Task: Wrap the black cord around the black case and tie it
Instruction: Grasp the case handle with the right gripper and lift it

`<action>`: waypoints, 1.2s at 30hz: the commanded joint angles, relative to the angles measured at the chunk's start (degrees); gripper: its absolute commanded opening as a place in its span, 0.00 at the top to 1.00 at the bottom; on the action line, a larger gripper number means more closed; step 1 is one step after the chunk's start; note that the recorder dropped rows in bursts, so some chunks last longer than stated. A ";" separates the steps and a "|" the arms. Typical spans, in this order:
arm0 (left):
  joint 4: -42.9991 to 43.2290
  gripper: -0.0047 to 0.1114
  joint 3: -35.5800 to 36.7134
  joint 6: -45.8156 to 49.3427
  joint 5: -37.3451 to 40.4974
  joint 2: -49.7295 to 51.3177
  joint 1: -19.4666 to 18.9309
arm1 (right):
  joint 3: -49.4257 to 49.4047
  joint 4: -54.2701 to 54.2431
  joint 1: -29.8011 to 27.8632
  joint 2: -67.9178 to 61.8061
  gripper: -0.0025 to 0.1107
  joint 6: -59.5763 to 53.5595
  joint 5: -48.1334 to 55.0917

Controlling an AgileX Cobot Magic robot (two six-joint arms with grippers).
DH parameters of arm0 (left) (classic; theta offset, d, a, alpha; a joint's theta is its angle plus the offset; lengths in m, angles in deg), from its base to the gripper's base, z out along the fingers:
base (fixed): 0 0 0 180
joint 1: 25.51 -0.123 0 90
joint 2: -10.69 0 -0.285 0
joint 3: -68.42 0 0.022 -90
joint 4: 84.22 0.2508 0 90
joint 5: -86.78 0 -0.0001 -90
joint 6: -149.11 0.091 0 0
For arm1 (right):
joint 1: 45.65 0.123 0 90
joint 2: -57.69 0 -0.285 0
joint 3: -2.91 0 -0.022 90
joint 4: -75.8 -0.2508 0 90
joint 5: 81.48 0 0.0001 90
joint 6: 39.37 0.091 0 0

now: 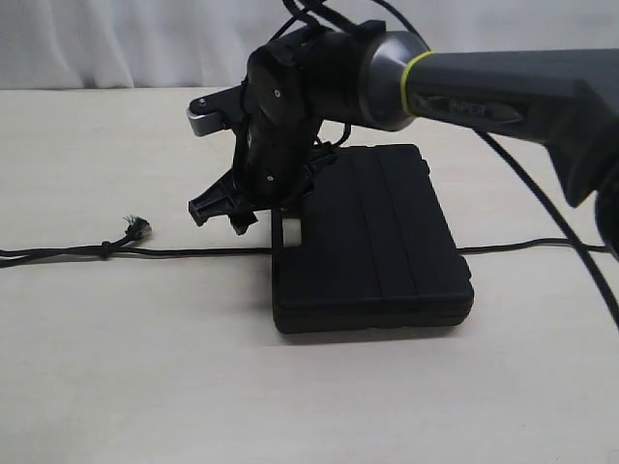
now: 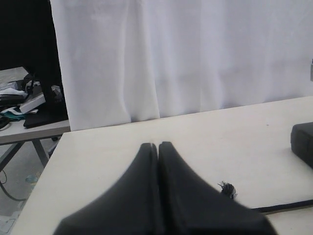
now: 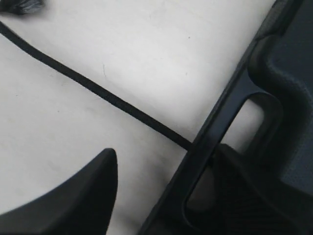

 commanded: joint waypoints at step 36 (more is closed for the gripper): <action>-0.83 0.96 0.10 -0.36 0.05 -0.02 0.86 | 0.54 9.42 0.22 -7.55 0.89 7.40 -4.29</action>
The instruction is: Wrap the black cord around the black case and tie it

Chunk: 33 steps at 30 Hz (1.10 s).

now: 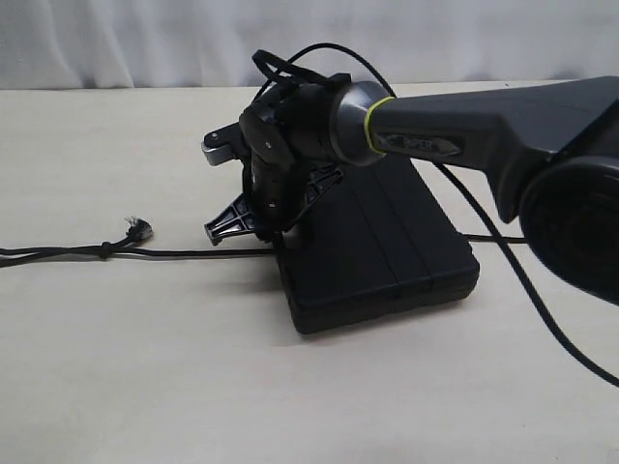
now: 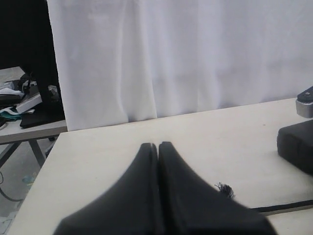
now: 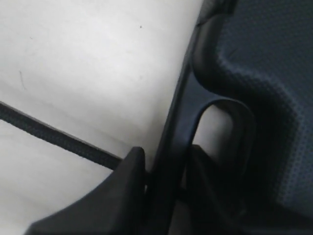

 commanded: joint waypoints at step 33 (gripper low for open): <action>-0.45 0.96 0.10 -0.36 0.12 -0.02 0.59 | 0.11 6.12 -7.29 18.52 0.94 -5.25 11.36</action>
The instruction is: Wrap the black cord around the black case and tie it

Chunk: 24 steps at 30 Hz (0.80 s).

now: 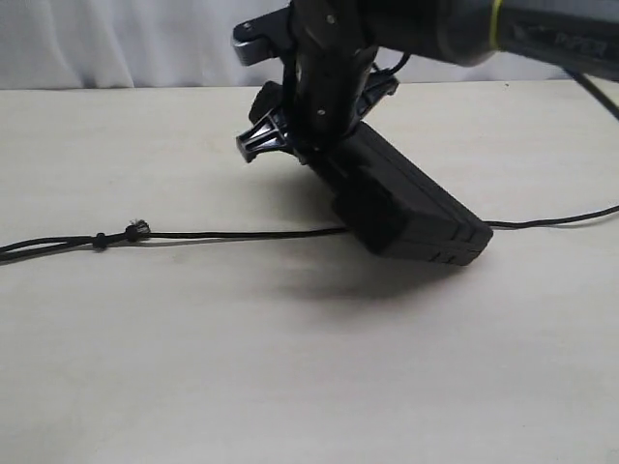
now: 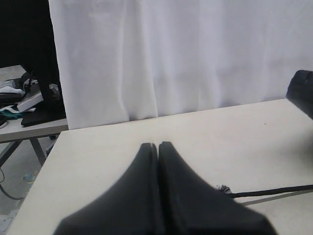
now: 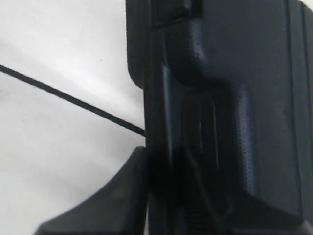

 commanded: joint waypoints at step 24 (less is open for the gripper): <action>-2.57 0.96 0.10 -0.46 -0.17 -0.02 0.59 | 8.13 -21.13 -24.87 5.11 0.60 -20.70 7.70</action>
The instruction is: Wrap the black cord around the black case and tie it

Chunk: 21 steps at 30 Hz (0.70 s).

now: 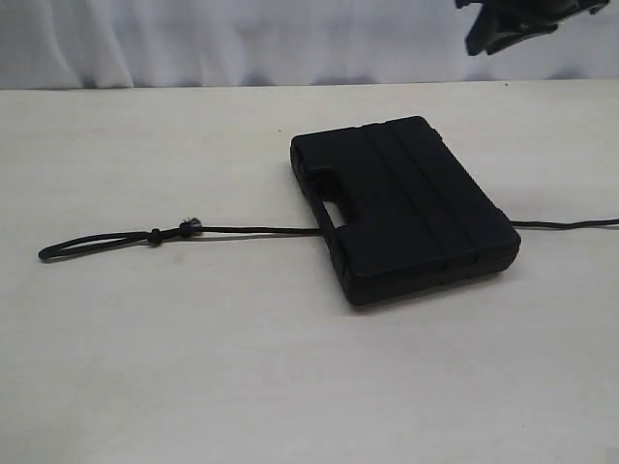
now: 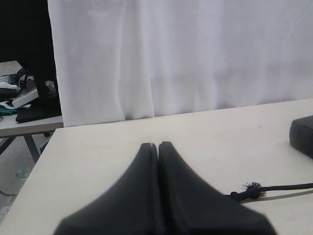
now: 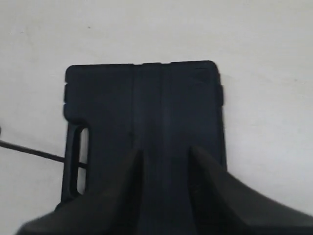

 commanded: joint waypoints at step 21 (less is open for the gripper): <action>0.00 0.96 0.10 0.01 0.11 -0.02 3.79 | 0.35 48.52 42.30 -22.68 0.54 30.87 5.44</action>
